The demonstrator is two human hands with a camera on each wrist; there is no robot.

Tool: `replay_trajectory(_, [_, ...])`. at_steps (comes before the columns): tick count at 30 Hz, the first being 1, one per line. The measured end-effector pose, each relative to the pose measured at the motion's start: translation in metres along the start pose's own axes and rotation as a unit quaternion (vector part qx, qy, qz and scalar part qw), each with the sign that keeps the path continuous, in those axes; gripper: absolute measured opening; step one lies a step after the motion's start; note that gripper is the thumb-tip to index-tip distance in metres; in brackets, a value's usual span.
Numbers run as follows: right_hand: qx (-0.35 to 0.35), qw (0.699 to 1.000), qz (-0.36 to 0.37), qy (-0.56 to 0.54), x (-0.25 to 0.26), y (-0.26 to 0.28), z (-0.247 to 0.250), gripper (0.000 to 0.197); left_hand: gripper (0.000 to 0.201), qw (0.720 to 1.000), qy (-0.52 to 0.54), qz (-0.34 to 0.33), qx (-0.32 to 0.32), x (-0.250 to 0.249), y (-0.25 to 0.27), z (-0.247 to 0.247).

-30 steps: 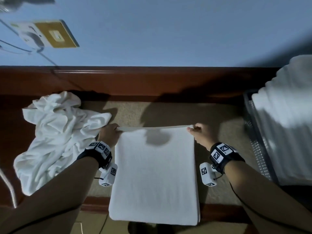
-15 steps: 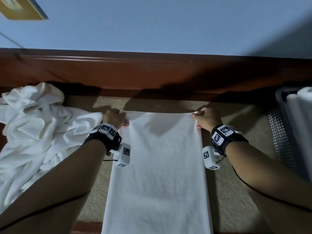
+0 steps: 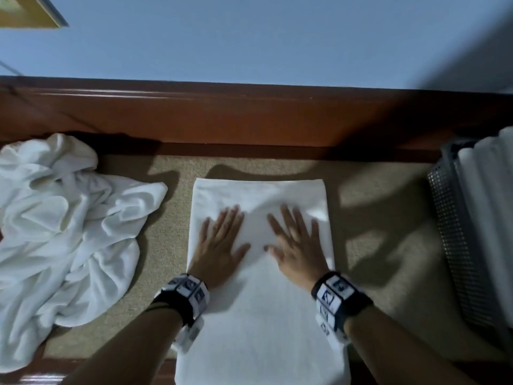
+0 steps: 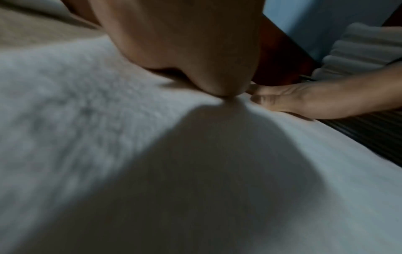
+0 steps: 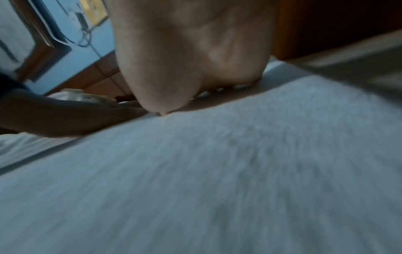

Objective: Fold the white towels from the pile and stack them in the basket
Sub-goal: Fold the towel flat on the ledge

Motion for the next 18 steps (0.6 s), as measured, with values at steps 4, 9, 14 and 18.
replay_trajectory(4, [0.026, 0.997, -0.067, 0.024, -0.048, -0.043, 0.014, 0.076, 0.071, 0.997, -0.029, 0.059, -0.029, 0.035, -0.025, 0.013])
replay_trajectory(9, [0.041, 0.989, -0.138, -0.02, -0.085, -0.046, 0.028, 0.075, 0.069, 0.994, -0.024, 0.103, -0.033, 0.057, -0.017, 0.02])
replay_trajectory(14, [0.054, 0.982, -0.169, -0.063, -0.079, 0.014, 0.019, 0.071, 0.071, 0.992, 0.023, 0.122, -0.016, 0.061, 0.053, 0.013])
replay_trajectory(18, [0.052, 0.986, -0.147, -0.064, -0.057, 0.08, 0.007, 0.071, 0.063, 0.978, 0.1, 0.179, -0.025, 0.05, 0.133, 0.002])
Point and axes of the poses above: each hand's wrist, its own y-axis away from the middle knuckle, its own z-axis out of the back of the hand, x = y × z, the point moved 7 cm from there along -y, towards the middle knuckle, and after that the axes turned 1 degree about y, right-handed, at the moved point
